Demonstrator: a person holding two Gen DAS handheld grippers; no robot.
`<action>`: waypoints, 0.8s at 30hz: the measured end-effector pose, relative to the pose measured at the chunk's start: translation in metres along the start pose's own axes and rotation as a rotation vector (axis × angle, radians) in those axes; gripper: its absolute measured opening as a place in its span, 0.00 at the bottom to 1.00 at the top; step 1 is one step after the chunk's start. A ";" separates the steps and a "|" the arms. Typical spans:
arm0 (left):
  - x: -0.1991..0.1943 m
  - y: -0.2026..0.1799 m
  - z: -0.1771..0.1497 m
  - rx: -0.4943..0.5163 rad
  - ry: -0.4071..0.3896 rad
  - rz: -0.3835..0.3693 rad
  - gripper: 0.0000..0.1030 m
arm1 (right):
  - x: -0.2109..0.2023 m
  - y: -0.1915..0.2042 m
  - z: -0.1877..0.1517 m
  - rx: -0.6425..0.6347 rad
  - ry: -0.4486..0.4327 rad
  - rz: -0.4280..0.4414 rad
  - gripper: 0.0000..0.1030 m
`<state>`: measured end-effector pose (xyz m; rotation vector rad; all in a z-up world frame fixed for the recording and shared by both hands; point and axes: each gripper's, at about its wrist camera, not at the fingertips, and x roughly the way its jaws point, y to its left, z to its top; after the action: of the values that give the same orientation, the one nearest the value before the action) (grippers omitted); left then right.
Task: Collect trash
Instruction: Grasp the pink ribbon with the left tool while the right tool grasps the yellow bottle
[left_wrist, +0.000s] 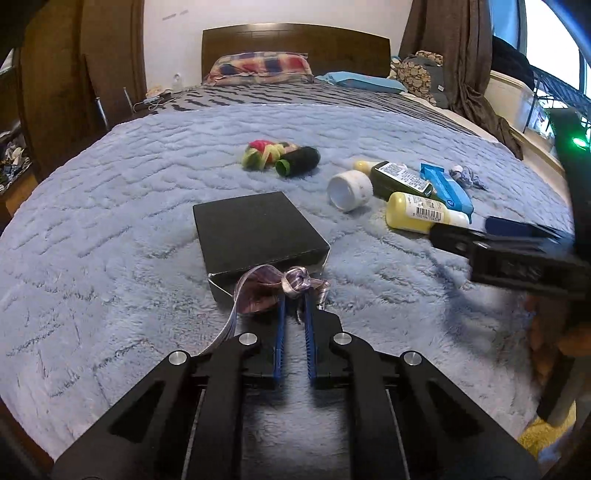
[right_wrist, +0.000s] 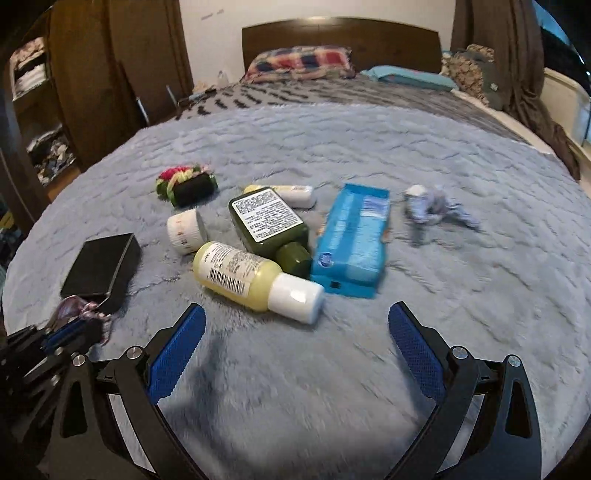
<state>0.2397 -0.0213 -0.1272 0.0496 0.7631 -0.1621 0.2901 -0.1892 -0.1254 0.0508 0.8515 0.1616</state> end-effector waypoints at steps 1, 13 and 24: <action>0.000 0.000 -0.001 0.008 -0.003 -0.001 0.08 | 0.004 0.000 0.002 0.002 0.010 0.005 0.96; 0.000 0.006 -0.003 -0.008 -0.014 -0.019 0.07 | 0.000 0.038 -0.004 -0.097 0.041 0.124 0.66; 0.002 0.011 -0.005 -0.018 -0.012 -0.034 0.08 | 0.030 0.047 0.025 -0.100 0.059 0.053 0.68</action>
<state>0.2396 -0.0103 -0.1328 0.0188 0.7536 -0.1875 0.3227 -0.1373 -0.1263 -0.0252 0.9002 0.2560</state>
